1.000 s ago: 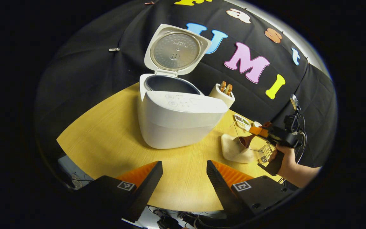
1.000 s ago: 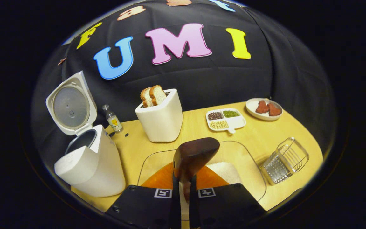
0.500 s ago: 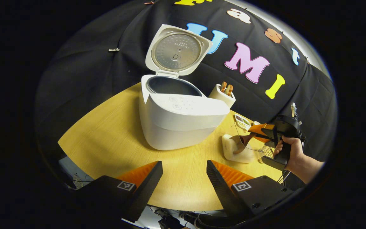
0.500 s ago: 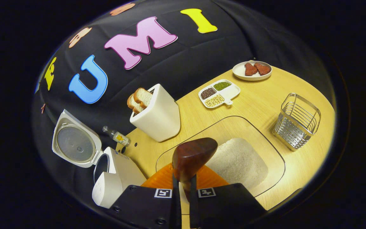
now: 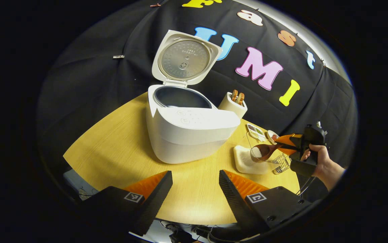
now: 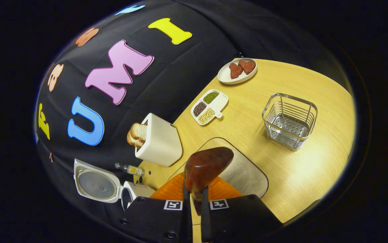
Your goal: Close the left gripper, press the button to open the rice cooker; take a wooden spoon from the chopstick holder with the right hand, scoop a spoonful of rice and pour it into the rice cooker, then put the wooden spoon back into the chopstick holder.
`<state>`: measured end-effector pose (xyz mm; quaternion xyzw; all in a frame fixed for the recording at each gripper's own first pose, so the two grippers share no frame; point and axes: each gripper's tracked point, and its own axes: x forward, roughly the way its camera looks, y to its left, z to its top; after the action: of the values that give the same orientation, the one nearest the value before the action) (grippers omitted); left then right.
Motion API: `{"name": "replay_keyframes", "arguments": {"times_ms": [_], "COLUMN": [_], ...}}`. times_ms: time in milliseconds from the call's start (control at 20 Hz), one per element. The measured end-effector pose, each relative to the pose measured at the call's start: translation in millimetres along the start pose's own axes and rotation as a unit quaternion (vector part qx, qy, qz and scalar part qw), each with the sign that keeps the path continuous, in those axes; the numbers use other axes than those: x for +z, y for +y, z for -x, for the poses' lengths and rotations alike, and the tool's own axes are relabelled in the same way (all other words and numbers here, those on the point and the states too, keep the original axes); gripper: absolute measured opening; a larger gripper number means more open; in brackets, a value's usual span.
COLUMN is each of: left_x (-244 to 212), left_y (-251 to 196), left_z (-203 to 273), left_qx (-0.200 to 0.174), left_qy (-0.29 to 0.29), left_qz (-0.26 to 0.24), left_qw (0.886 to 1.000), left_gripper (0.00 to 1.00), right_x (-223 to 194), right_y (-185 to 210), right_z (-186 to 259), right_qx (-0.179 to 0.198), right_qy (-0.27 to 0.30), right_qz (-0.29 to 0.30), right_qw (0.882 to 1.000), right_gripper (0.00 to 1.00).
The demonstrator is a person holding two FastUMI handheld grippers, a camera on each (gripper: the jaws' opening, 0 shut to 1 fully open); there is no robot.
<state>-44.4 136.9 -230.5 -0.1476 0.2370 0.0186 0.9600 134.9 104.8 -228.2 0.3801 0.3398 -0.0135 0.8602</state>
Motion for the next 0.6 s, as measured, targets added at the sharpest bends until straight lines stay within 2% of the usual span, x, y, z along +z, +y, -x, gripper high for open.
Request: {"name": "replay_keyframes", "arguments": {"times_ms": [150,250,600], "left_x": [-3,-4,2], "left_y": [2,2,5], "left_z": [3,5,22], "left_qx": [0.000,-0.002,-0.002], "left_qy": [0.001,0.001,-0.019], "left_qz": [-0.002,-0.003,-0.008], "left_qw": [1.000,1.000,1.000], "left_gripper": [0.98,0.96,0.96], "right_x": [16,26,33], "right_y": [4,11,72], "right_z": [13,22,42], "right_qx": [0.005,0.009,0.075], "right_qy": [-0.004,-0.010,0.005], "right_qz": [-0.039,-0.061,-0.127], "right_qw": [0.999,0.998,0.989], "right_gripper": [0.14,0.14,0.14]}}
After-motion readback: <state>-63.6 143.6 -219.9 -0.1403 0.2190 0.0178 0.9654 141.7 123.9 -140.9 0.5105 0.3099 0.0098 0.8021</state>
